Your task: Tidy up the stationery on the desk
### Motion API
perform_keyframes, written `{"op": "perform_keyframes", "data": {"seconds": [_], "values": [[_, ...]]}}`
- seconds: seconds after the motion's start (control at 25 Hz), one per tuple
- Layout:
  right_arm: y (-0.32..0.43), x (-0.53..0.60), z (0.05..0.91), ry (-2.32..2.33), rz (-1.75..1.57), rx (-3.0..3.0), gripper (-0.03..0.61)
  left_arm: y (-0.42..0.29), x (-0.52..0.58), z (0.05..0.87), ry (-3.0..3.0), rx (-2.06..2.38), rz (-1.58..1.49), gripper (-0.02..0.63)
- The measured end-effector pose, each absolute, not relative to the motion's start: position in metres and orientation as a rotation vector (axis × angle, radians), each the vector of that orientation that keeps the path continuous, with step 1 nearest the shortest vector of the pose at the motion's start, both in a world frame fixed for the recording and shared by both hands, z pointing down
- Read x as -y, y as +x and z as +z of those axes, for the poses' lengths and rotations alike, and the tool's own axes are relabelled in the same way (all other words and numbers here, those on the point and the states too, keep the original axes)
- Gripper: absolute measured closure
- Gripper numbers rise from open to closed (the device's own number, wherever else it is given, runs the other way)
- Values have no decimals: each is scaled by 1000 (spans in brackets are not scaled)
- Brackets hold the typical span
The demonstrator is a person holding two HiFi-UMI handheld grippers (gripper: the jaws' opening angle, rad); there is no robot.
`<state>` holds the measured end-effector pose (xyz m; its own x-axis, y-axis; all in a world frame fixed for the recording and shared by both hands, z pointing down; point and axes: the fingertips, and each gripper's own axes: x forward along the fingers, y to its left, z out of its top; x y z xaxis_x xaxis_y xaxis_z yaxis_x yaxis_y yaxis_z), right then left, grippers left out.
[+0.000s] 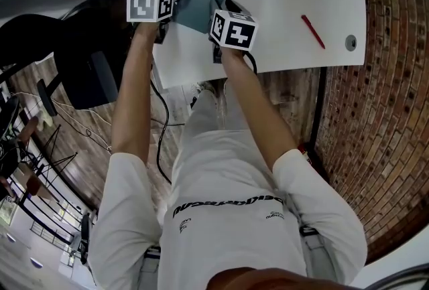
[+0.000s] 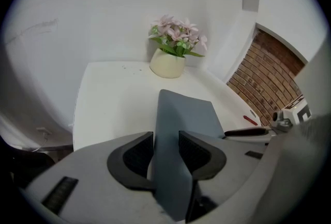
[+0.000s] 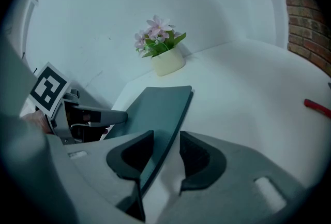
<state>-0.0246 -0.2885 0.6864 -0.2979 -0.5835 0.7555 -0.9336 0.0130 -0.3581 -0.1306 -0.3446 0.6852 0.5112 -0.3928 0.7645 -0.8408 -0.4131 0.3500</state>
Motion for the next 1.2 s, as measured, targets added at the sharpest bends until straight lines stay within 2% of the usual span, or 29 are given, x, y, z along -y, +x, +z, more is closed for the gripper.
{"op": "perform_keyframes", "data": {"seconds": [0.12, 0.16, 0.76, 1.2], "values": [[-26, 290, 688, 1526, 1180, 1902, 436, -128, 343, 689, 1998, 988, 779, 462], [-27, 290, 687, 1517, 1173, 1904, 459, -127, 343, 689, 1995, 984, 787, 462], [-23, 291, 683, 1478, 1114, 1923, 466, -124, 335, 687, 1973, 956, 836, 476], [6, 280, 683, 1449, 1075, 1915, 471, -101, 312, 686, 1958, 964, 813, 479]]}}
